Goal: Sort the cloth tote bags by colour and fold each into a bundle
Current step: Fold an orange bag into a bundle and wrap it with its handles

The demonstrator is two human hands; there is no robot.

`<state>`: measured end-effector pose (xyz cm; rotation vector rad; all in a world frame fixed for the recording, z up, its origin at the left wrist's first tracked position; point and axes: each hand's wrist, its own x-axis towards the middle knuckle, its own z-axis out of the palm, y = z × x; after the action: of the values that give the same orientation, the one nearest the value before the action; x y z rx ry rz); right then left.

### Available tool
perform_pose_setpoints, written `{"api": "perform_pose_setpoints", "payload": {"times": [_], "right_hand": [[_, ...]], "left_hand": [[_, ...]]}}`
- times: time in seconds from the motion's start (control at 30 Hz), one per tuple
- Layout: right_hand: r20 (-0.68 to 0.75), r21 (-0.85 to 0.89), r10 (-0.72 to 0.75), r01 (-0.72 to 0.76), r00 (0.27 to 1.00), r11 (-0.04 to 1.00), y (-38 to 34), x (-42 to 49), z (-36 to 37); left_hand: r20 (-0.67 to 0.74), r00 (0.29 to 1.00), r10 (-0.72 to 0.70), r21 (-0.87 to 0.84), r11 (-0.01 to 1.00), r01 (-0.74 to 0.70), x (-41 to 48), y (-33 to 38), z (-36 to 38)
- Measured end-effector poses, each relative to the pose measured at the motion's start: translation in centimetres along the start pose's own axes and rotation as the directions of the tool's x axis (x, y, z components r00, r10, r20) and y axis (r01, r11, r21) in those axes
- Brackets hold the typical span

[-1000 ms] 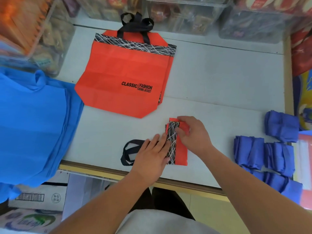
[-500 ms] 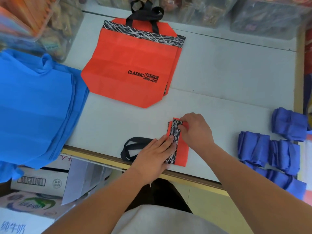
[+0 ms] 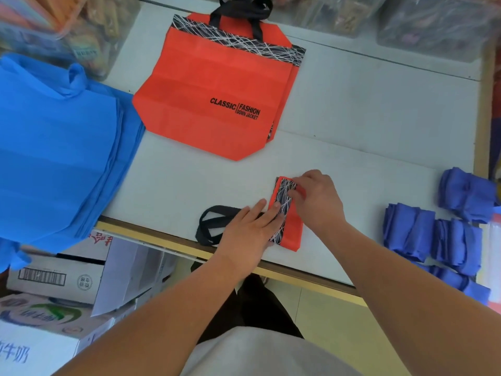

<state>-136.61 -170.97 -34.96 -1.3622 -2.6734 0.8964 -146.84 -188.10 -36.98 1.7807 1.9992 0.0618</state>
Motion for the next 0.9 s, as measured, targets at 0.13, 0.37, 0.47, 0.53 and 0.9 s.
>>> {"api": "perform_pose_setpoints", "payload": {"times": [0.13,0.37,0.47,0.53,0.9], "right_hand": [[-0.032,-0.019,0.031,-0.032,0.999,0.999,0.0,1.6,0.2],[-0.016,0.049,0.064,-0.063,0.998,0.997,0.4,1.9,0.3],[-0.032,0.068,0.050,-0.048,0.998,0.997,0.9,2.0,0.6],[-0.051,0.061,0.026,-0.022,0.998,0.998,1.1,2.1,0.7],[-0.131,-0.087,-0.037,0.026,0.991,0.996,0.6,1.1,-0.1]], "left_hand": [[0.054,0.998,-0.039,-0.018,0.999,0.040,0.5,0.2,-1.3],[-0.105,0.993,-0.063,-0.003,0.998,0.063,0.6,0.6,1.0],[-0.099,0.995,-0.033,0.060,0.997,0.039,0.5,0.4,1.7],[-0.117,0.993,0.015,0.057,0.998,-0.009,0.6,-0.5,1.7],[-0.029,0.967,0.253,0.053,0.966,-0.252,1.5,-4.1,-1.4]]}}
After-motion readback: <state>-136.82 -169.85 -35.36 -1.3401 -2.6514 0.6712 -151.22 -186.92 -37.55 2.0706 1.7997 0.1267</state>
